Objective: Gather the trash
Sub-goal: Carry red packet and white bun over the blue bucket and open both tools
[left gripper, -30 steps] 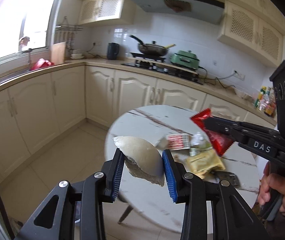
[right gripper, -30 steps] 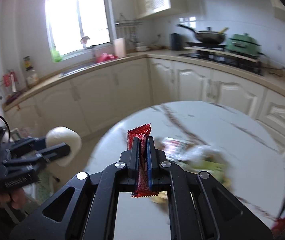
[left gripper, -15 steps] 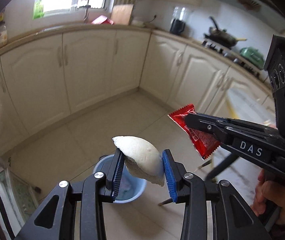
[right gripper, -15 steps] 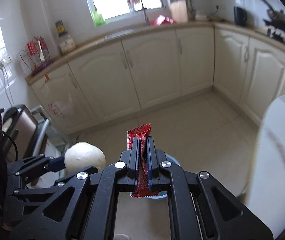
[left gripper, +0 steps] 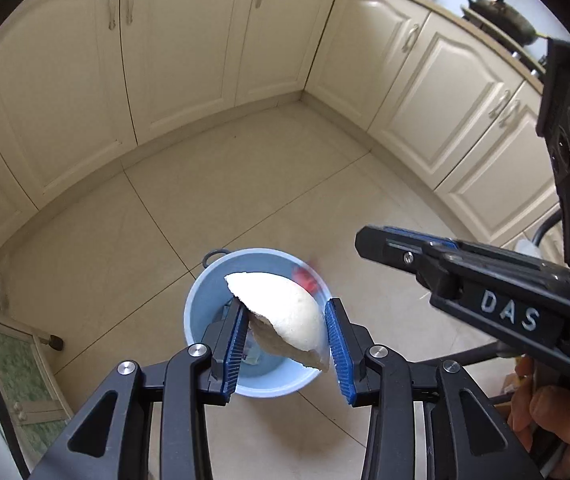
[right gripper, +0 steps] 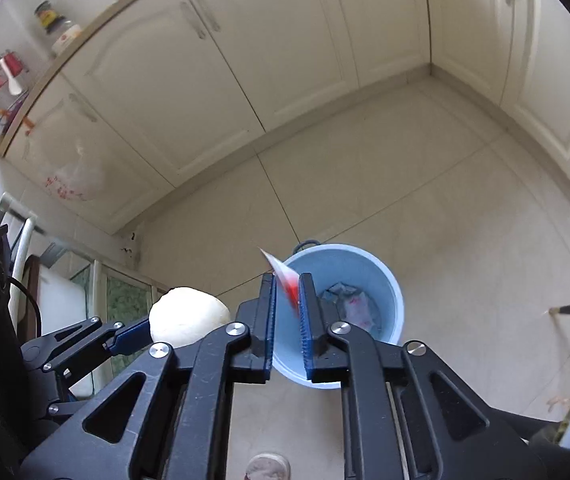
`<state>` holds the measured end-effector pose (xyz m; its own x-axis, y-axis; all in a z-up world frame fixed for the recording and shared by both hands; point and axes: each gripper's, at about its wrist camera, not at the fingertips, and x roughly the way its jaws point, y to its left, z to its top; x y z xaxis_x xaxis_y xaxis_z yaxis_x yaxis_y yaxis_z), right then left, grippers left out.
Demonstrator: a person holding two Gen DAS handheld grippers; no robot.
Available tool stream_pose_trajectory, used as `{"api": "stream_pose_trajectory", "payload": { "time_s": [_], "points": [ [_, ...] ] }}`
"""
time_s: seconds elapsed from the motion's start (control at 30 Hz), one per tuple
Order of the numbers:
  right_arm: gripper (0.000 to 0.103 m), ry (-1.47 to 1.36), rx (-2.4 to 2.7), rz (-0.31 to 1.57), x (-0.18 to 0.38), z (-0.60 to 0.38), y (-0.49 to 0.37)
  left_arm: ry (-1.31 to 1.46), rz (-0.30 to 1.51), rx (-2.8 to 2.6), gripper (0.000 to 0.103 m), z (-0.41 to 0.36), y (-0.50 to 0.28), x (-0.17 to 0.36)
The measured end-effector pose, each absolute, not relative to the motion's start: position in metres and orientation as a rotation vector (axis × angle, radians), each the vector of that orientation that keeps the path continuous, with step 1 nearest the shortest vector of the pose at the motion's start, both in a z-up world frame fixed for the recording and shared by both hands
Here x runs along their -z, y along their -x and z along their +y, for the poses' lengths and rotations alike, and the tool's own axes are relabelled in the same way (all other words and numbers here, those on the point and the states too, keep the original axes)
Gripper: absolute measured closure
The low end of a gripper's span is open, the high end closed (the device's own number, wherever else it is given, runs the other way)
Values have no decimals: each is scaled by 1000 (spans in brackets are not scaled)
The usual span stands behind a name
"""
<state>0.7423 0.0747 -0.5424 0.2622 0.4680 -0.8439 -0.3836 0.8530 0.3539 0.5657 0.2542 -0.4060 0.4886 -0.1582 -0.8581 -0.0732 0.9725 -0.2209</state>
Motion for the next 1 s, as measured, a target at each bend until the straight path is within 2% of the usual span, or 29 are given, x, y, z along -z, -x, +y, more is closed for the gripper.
{"api": "stream_pose_trajectory", "payload": {
  "time_s": [0.1,0.13,0.2,0.23,0.43,0.7,0.8,0.87,1.0],
  "points": [
    [80,-90,-560,1183,553,70,-748,260,1090,47,66,248,-588,414],
    [78,-92,-553,1184,555,68,-749,256,1107,38,63,249,-592,418],
    [70,-88,-538,1181,556,62,-749,258,1125,16,44,248,-602,419],
    [70,-89,-537,1180,555,60,-750,257,1116,0,35,242,-600,419],
    [68,-82,-508,1152,537,50,-741,267,1094,-24,35,241,-600,403],
    [61,-38,-542,1035,461,51,-710,223,927,-157,32,225,-542,316],
    [51,9,-537,959,420,51,-685,176,841,-210,25,206,-508,274],
    [48,19,-540,900,388,44,-663,140,780,-224,13,188,-488,246],
    [42,83,-505,786,325,28,-611,71,654,-232,5,142,-438,193]
  ]
}}
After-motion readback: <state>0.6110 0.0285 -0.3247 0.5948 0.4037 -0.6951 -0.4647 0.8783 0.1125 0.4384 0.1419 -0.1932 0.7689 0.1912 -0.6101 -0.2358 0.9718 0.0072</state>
